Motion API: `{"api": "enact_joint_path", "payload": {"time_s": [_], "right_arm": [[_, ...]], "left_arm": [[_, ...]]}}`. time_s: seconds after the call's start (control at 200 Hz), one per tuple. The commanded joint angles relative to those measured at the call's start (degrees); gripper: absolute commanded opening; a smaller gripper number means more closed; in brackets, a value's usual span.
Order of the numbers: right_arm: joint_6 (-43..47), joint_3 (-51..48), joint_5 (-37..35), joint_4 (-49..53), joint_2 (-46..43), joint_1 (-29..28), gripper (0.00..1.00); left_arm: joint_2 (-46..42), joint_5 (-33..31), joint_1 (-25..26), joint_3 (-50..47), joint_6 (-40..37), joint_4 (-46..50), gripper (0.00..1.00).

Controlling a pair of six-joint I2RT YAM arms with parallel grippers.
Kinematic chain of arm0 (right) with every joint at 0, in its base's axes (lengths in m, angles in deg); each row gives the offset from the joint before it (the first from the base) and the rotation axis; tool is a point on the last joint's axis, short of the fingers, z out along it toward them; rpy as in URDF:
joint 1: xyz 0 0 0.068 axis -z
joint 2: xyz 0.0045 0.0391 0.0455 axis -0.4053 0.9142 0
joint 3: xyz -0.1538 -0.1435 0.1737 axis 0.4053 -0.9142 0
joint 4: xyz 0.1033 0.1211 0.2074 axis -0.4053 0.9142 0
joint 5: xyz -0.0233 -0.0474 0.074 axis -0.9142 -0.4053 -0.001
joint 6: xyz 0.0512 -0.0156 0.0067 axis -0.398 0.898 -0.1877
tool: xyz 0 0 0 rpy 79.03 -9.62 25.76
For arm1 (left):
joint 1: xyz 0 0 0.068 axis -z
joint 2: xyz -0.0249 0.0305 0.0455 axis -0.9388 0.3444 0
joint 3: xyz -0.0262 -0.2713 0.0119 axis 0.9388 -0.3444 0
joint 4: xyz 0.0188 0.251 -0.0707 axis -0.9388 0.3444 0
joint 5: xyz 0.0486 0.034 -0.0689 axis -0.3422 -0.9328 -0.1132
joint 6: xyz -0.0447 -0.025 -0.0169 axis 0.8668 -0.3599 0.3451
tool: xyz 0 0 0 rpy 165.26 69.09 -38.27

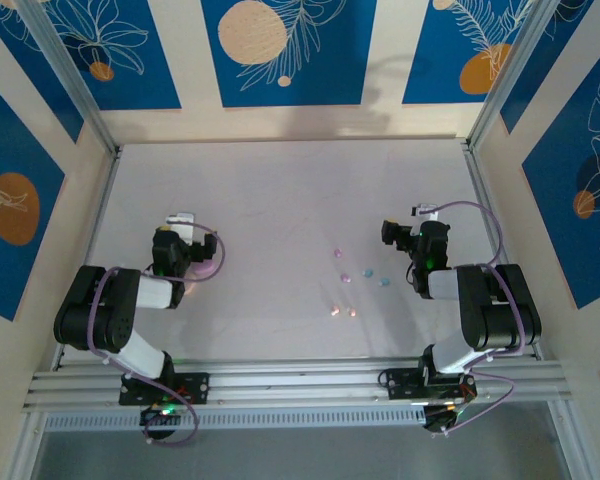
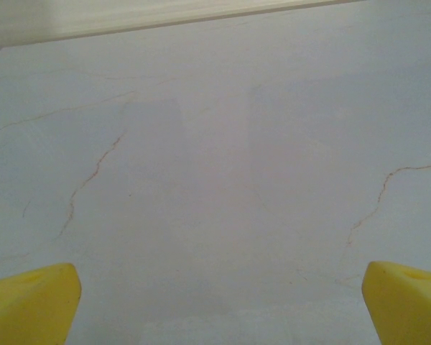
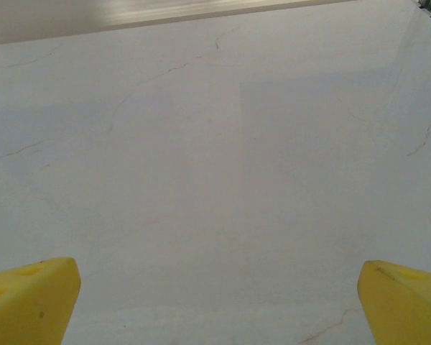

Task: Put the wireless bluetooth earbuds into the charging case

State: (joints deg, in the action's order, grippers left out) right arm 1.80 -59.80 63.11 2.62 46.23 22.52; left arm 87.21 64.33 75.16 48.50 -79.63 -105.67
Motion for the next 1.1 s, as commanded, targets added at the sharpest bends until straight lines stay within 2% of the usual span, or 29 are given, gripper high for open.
{"api": "enact_joint_path", "payload": {"time_s": [0.0,0.18,0.265,0.325,0.385,0.43,0.52,0.59,0.685,0.76,0.825,0.94,1.095], "right_arm": [[-0.5,-0.2,0.3,-2.3,-0.5,0.1,0.99],[0.9,-0.3,2.7,-2.8,-0.2,-0.2,0.99],[1.7,-0.5,2.5,-3.1,-0.5,-0.8,0.99],[2.6,-0.3,2.1,-1.5,-1.9,-1.7,0.99],[2.3,-0.6,1.4,-0.7,-4.2,-1.7,0.99],[1.7,1.3,0.5,5.7,-7.5,-1.9,0.99],[-7.9,12.0,-1.4,34.4,-12.7,-0.2,0.99],[-16.0,20.3,-2.0,52.7,-13.7,1.2,0.99],[-20.4,27.9,11.2,66.6,-14.8,2.9,0.99],[-22.1,28.7,22.1,68.6,-16.7,3.0,0.99],[-23.4,28.0,28.4,68.1,-18.9,2.5,1.00],[-24.1,27.8,33.6,68.3,-21.6,0.8,0.98],[-22.0,30.3,34.0,74.3,-21.2,-1.8,0.98]], "left_arm": [[-0.5,1.0,-0.8,0.3,-0.9,-1.2,1.00],[-0.6,1.1,-0.8,-0.1,-0.8,-2.1,1.00],[-2.5,-1.8,-0.8,-1.3,0.5,-2.9,1.00],[-5.9,-3.9,-0.9,-1.1,1.3,0.6,1.00],[-10.7,-5.4,-1.0,0.7,2.6,9.0,1.00],[-14.6,-7.2,-1.0,2.6,4.6,16.4,1.00],[-22.5,-14.4,-1.0,5.6,11.9,28.8,1.00],[-29.4,-19.2,-1.1,9.0,20.0,42.0,1.00],[-36.7,-13.1,-1.4,11.9,22.7,53.2,1.00],[-39.8,-11.6,-1.6,13.2,27.9,61.1,1.00],[-39.9,-8.6,-2.2,14.8,29.4,67.0,1.00],[-36.2,-4.7,-2.2,18.0,28.5,74.8,0.96],[-30.4,1.8,-2.2,18.9,27.1,77.9,0.88]]}}
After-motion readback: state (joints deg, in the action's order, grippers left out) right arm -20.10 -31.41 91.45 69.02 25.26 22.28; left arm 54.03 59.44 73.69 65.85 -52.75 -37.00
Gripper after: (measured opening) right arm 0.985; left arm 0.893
